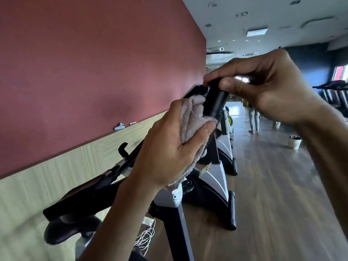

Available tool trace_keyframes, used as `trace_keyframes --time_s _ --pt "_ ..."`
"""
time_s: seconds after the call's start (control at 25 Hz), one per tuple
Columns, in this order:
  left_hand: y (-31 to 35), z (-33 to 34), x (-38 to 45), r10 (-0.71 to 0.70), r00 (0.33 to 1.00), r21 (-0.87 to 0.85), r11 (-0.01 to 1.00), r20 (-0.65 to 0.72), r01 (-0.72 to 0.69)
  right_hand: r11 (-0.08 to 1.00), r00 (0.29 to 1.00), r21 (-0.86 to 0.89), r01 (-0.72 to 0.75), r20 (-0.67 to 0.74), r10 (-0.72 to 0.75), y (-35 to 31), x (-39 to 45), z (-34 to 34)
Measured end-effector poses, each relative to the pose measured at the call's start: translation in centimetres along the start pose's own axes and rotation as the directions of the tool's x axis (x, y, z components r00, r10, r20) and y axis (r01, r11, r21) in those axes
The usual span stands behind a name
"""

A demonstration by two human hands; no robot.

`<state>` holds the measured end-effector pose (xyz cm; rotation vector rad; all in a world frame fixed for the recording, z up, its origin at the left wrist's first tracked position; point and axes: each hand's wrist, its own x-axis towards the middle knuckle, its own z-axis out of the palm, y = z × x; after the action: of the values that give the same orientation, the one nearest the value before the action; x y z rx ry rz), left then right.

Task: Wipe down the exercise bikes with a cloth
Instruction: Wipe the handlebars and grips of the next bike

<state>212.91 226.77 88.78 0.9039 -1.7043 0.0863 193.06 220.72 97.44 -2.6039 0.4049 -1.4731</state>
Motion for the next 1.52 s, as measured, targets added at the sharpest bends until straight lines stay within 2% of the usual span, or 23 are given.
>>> trace_keyframes --time_s 0.16,0.24,0.32,0.44,0.6,0.68,0.8,0.92,1.2,1.28,1.4,1.52 --pt "1.3 -0.2 -0.2 0.009 0.992 0.099 0.995 -0.126 0.004 0.994 0.994 -0.018 0.105 -0.038 -0.105 0.2 0.2 0.7" --pt "2.1 0.1 0.0 0.026 0.975 0.187 0.982 -0.221 0.017 0.992 0.992 0.056 0.111 -0.067 -0.107 0.9 0.1 1.0" --pt "2.6 0.9 0.3 0.068 0.938 0.281 0.959 -0.341 0.033 0.980 0.992 0.156 0.122 -0.057 -0.114 1.8 0.3 0.9" --pt "3.8 3.1 0.5 0.074 0.866 0.387 0.911 -0.494 0.143 0.957 0.984 0.238 0.169 0.018 -0.178 3.2 0.6 0.5" --pt "5.2 7.9 1.4 0.149 0.772 0.593 0.734 -0.618 0.333 0.909 0.931 0.301 0.289 0.132 -0.340 5.3 1.2 -0.5" --pt "5.4 9.9 2.3 0.209 0.715 0.675 0.577 -0.667 0.461 0.877 0.889 0.328 0.352 0.177 -0.423 6.3 2.0 -0.9" --pt "4.7 11.7 2.6 0.263 0.693 0.737 0.340 -0.671 0.585 0.849 0.850 0.370 0.378 0.224 -0.476 7.5 3.4 -1.1" --pt "4.2 12.8 2.0 0.294 0.682 0.742 0.213 -0.669 0.636 0.833 0.822 0.422 0.357 0.281 -0.495 8.1 4.4 -1.7" --pt "3.3 13.3 5.4 0.445 0.591 0.705 0.144 -0.673 0.695 0.832 0.773 0.444 0.333 0.377 -0.511 8.7 5.6 -2.1" --pt "1.9 13.7 3.7 0.483 0.602 0.717 0.078 -0.635 0.693 0.823 0.781 0.492 0.284 0.379 -0.496 8.8 5.5 -1.9" --pt "0.2 14.1 1.1 0.469 0.674 0.757 -0.017 -0.571 0.653 0.817 0.790 0.515 0.259 0.374 -0.486 8.9 4.8 -1.4" --pt "1.0 13.4 4.2 0.506 0.639 0.749 0.021 -0.579 0.662 0.798 0.777 0.529 0.288 0.358 -0.518 9.2 4.6 -1.3"
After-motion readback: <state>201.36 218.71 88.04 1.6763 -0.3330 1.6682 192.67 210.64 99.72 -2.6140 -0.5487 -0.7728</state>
